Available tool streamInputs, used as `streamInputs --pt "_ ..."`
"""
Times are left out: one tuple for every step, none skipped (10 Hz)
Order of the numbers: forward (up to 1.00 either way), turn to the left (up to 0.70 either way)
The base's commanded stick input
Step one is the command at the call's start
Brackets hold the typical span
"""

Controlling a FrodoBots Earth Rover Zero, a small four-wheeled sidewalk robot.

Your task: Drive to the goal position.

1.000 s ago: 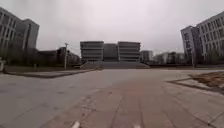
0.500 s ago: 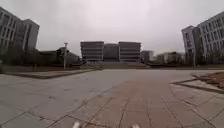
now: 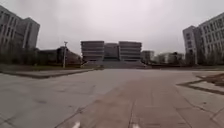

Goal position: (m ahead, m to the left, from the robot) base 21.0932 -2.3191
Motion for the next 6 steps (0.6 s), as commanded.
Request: streamInputs --pt "0.7 -0.2" --pt "0.7 -0.29" --pt "0.7 -0.27" --pt "0.7 -0.06" --pt "0.7 0.0" --pt "0.7 0.0"
